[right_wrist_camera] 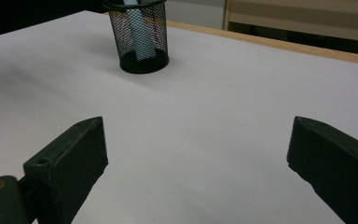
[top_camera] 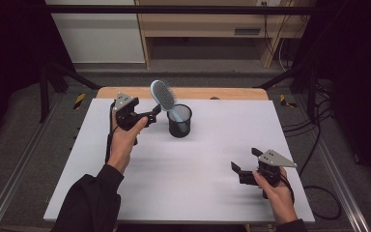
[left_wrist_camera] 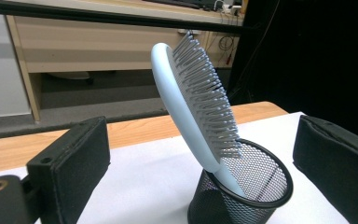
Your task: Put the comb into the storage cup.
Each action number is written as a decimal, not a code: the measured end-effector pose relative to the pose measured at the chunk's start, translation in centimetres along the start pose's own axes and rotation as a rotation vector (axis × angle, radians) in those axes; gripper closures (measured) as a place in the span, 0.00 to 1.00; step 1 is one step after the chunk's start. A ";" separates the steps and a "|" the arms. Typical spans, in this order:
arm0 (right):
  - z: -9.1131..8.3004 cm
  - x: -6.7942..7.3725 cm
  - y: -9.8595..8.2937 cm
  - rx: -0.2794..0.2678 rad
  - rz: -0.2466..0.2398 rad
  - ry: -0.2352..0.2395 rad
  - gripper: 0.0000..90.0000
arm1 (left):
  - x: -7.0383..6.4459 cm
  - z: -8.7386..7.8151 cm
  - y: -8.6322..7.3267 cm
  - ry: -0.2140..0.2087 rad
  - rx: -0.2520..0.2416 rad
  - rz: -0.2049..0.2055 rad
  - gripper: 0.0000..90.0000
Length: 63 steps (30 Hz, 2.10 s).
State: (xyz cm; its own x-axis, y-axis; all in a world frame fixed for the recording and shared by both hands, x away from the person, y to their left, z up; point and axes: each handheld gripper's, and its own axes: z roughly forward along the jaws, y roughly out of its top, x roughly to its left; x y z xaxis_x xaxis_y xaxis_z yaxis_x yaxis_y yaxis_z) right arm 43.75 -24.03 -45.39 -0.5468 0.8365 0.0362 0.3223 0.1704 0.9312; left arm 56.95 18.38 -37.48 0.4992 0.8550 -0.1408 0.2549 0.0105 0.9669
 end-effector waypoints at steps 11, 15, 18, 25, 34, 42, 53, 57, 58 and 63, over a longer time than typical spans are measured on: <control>-0.1 0.1 0.1 -0.014 -0.002 -0.001 0.06 | 0.0 -1.1 0.4 0.004 -0.003 0.022 0.04; -0.1 0.1 0.1 -0.015 -0.003 0.001 0.06 | -0.1 -1.4 0.4 0.011 0.005 0.060 0.04; -0.1 0.2 0.2 -0.019 -0.004 0.001 0.06 | -0.1 -1.7 0.4 0.011 0.003 0.061 0.04; -0.1 0.2 0.1 -0.017 -0.006 0.003 0.06 | 0.0 -2.8 0.7 0.012 -0.004 0.080 0.04; 0.0 0.3 0.2 -0.017 -0.003 0.005 0.06 | 0.9 -4.5 1.2 0.028 -0.027 0.082 0.04; 0.1 0.5 0.2 -0.014 -0.009 0.007 0.06 | 1.3 -5.9 1.1 0.037 -0.033 0.096 0.04; 0.2 0.5 0.1 -0.011 -0.010 0.009 0.06 | 2.2 -7.9 0.9 0.052 -0.053 0.093 0.03; 0.2 0.5 0.2 -0.012 -0.010 0.009 0.06 | 2.6 -8.5 0.9 0.060 -0.059 0.093 0.03; 0.2 0.5 0.2 -0.013 -0.012 0.010 0.06 | 2.7 -8.7 0.9 0.062 -0.061 0.093 0.03; 0.2 0.5 0.2 -0.013 -0.012 0.008 0.06 | 3.1 -9.3 0.7 0.069 -0.069 0.089 0.03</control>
State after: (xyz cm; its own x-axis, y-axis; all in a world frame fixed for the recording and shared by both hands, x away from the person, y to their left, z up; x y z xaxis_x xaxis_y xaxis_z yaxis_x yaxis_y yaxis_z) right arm 43.64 -23.47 -45.28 -0.5569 0.8301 0.0280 0.3057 0.1736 0.9362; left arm 51.01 25.87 -35.24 0.4581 0.8879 -0.0410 0.1530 -0.0333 0.9877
